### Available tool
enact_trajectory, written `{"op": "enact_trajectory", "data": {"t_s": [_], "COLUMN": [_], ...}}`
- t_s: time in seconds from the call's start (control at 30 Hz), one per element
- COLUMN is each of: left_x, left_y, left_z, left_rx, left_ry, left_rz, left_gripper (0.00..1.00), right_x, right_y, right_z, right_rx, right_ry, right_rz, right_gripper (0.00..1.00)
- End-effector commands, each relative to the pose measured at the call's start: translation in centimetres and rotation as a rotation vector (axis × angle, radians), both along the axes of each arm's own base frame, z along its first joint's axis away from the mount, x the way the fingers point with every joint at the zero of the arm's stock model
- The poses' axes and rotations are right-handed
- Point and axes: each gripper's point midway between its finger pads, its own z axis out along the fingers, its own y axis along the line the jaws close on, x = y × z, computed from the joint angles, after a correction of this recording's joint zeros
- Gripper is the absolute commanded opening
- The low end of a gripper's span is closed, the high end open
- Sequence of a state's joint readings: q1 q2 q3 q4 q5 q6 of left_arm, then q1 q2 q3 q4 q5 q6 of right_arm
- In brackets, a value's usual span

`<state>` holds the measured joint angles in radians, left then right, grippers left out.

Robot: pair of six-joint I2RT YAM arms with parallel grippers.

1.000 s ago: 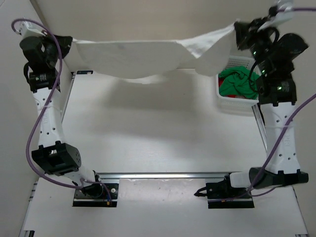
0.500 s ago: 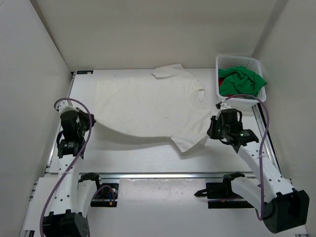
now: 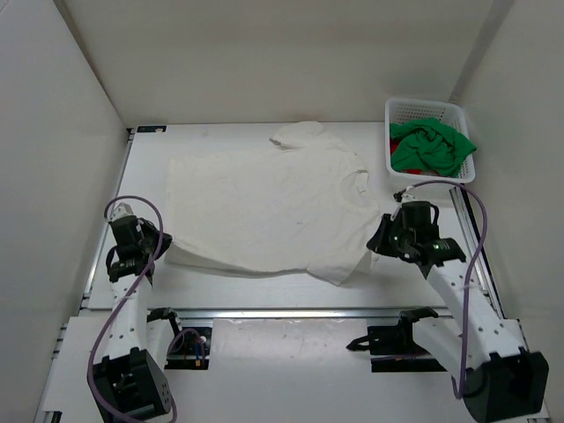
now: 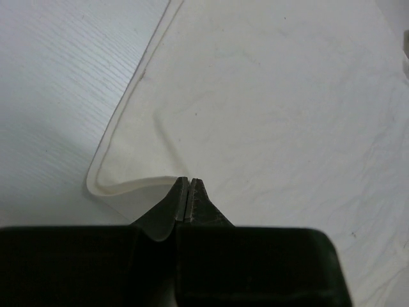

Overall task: Fold and stack the t-shirts
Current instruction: Fold the flattened tshirt in 1/3 of the way

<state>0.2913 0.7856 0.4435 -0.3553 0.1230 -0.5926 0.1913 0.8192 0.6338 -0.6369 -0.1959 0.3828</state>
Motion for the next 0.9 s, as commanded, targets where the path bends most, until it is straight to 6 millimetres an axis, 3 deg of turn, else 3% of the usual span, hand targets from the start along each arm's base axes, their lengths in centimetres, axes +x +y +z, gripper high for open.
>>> {"op": "enact_trajectory", "data": {"t_s": [0.0, 0.03, 0.17, 0.3, 0.4, 0.47, 0.5, 0.53, 0.7, 0.87], "left_x": [2.6, 3.1, 4.3, 5.8, 6.4, 6.5, 6.9, 6.8, 7.0, 7.4], "left_y": [0.3, 0.7, 1.9, 1.9, 2.8, 2.8, 3.2, 3.3, 4.6, 5.7], "left_z": [2.2, 2.2, 0.4, -0.4, -1.1, -1.9, -2.0, -2.3, -2.6, -3.0], "left_rx": [-0.016, -0.033, -0.079, -0.094, -0.099, -0.116, -0.112, -0.113, -0.134, -0.134], "left_ry": [-0.068, -0.063, -0.017, 0.016, 0.029, 0.048, 0.057, 0.07, 0.064, 0.065], "left_rz": [-0.001, 0.017, 0.056, 0.064, 0.097, 0.098, 0.1, 0.108, 0.145, 0.177], "left_gripper": [0.0, 0.0, 0.0, 0.0, 0.0, 0.0, 0.0, 0.0, 0.0, 0.0], "right_x": [5.0, 6.5, 10.3, 13.3, 16.4, 17.9, 18.7, 19.1, 23.0, 25.1], "right_y": [0.7, 0.7, 1.2, 1.4, 1.4, 1.4, 1.8, 1.9, 2.0, 1.8], "right_z": [2.9, 2.4, 3.5, 2.9, 3.9, 3.7, 2.4, 3.2, 2.5, 1.4], "right_rx": [0.023, -0.012, -0.001, -0.015, -0.039, -0.041, -0.04, -0.037, -0.051, -0.048], "right_ry": [-0.114, -0.091, -0.12, -0.091, -0.116, -0.107, -0.076, -0.092, -0.087, -0.07], "right_rz": [-0.016, -0.021, -0.034, -0.046, -0.044, -0.043, -0.03, -0.028, -0.025, -0.026], "right_gripper": [0.0, 0.0, 0.0, 0.0, 0.0, 0.0, 0.0, 0.0, 0.0, 0.0]}}
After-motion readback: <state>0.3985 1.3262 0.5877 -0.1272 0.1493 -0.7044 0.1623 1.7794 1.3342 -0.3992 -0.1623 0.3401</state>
